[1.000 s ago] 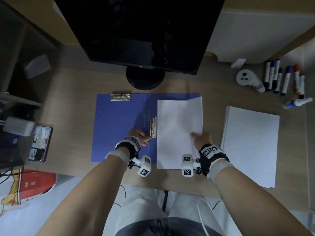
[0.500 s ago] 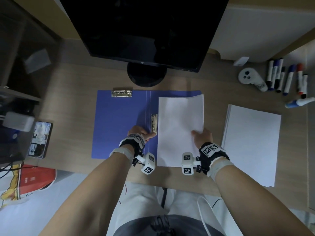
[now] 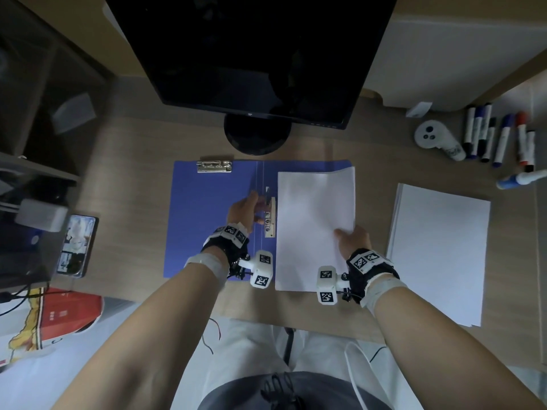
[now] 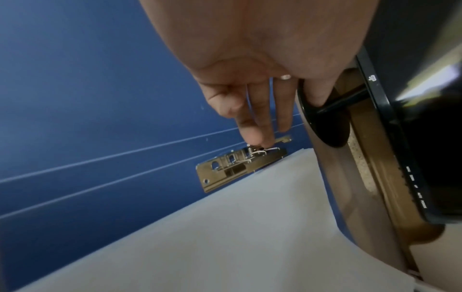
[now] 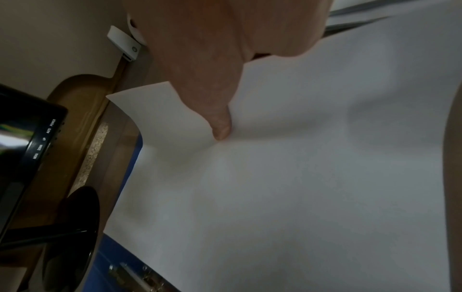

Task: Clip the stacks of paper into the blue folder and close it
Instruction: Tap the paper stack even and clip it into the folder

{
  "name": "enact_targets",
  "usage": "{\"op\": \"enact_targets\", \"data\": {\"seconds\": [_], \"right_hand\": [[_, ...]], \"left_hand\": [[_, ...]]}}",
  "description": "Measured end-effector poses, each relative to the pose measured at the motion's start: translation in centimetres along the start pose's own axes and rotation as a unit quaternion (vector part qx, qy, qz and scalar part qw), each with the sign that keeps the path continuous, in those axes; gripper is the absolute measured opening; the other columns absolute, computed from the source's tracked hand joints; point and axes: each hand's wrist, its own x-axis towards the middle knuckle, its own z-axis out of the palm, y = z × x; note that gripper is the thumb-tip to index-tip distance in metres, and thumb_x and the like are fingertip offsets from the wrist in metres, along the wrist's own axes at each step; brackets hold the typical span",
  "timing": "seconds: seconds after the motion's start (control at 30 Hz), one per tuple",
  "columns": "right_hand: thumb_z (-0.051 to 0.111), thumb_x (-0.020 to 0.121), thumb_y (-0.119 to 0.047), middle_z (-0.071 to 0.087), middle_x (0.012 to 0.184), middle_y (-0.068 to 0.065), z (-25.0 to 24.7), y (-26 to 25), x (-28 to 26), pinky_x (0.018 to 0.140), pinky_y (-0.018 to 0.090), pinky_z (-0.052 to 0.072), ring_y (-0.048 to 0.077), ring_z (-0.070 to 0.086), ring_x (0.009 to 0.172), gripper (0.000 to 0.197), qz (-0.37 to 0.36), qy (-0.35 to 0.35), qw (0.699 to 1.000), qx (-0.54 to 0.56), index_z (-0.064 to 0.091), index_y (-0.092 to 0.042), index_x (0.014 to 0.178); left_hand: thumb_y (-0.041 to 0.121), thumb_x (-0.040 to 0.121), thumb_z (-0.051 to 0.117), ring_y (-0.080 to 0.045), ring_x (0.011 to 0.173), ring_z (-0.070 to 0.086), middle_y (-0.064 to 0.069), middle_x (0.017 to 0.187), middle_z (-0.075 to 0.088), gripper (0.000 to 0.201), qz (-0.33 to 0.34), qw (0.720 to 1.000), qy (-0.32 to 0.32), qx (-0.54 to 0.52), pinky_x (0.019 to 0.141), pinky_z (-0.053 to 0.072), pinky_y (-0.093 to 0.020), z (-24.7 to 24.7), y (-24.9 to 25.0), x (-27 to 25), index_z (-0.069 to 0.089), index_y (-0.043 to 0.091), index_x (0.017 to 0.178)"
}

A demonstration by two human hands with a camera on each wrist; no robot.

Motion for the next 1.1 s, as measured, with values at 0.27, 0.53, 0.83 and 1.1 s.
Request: {"op": "enact_targets", "data": {"seconds": [0.27, 0.53, 0.83, 1.1], "right_hand": [[0.057, 0.087, -0.027, 0.069, 0.112, 0.011, 0.0, -0.3, -0.5, 0.081, 0.037, 0.053, 0.031, 0.066, 0.098, 0.046, -0.008, 0.002, 1.000, -0.001, 0.056, -0.010, 0.130], [0.067, 0.088, -0.023, 0.066, 0.100, 0.009, -1.3, 0.1, -1.1, 0.085, 0.035, 0.049, 0.026, 0.062, 0.091, 0.039, -0.035, -0.024, 0.998, 0.054, 0.062, 0.000, 0.119], [0.067, 0.091, -0.024, 0.065, 0.113, 0.011, -2.4, -0.7, -2.0, 0.084, 0.030, 0.040, 0.023, 0.055, 0.093, 0.044, -0.061, -0.055, 0.994, 0.067, 0.058, 0.003, 0.125], [0.067, 0.091, -0.023, 0.060, 0.111, 0.008, -2.5, -0.6, -2.1, 0.085, 0.029, 0.039, 0.025, 0.055, 0.098, 0.052, -0.043, -0.054, 0.993, 0.099, 0.052, 0.005, 0.132]], "left_hand": [[0.008, 0.090, 0.047, -0.028, 0.081, 0.063, -0.010, 0.123, 0.066, 0.043, 0.049, 0.983, -0.023, 0.177, 0.077, 0.051, -0.036, 0.0, -0.7, 1.6, 0.063, 0.027, 0.125], [0.013, 0.084, 0.054, -0.044, 0.109, 0.060, -0.030, 0.116, 0.062, 0.030, -0.030, 0.971, -0.033, 0.235, 0.091, 0.050, -0.047, 0.5, -2.5, -0.1, 0.060, -0.005, 0.107], [0.034, 0.076, 0.064, -0.037, 0.113, 0.058, -0.015, 0.123, 0.063, 0.046, -0.043, 0.958, -0.073, 0.273, 0.101, 0.047, -0.046, 0.7, -3.3, 0.1, 0.062, 0.013, 0.117], [0.043, 0.077, 0.064, -0.033, 0.119, 0.056, -0.011, 0.132, 0.058, 0.055, -0.061, 0.948, -0.086, 0.300, 0.104, 0.045, -0.043, 0.6, -2.8, -0.3, 0.061, 0.015, 0.125]]}}
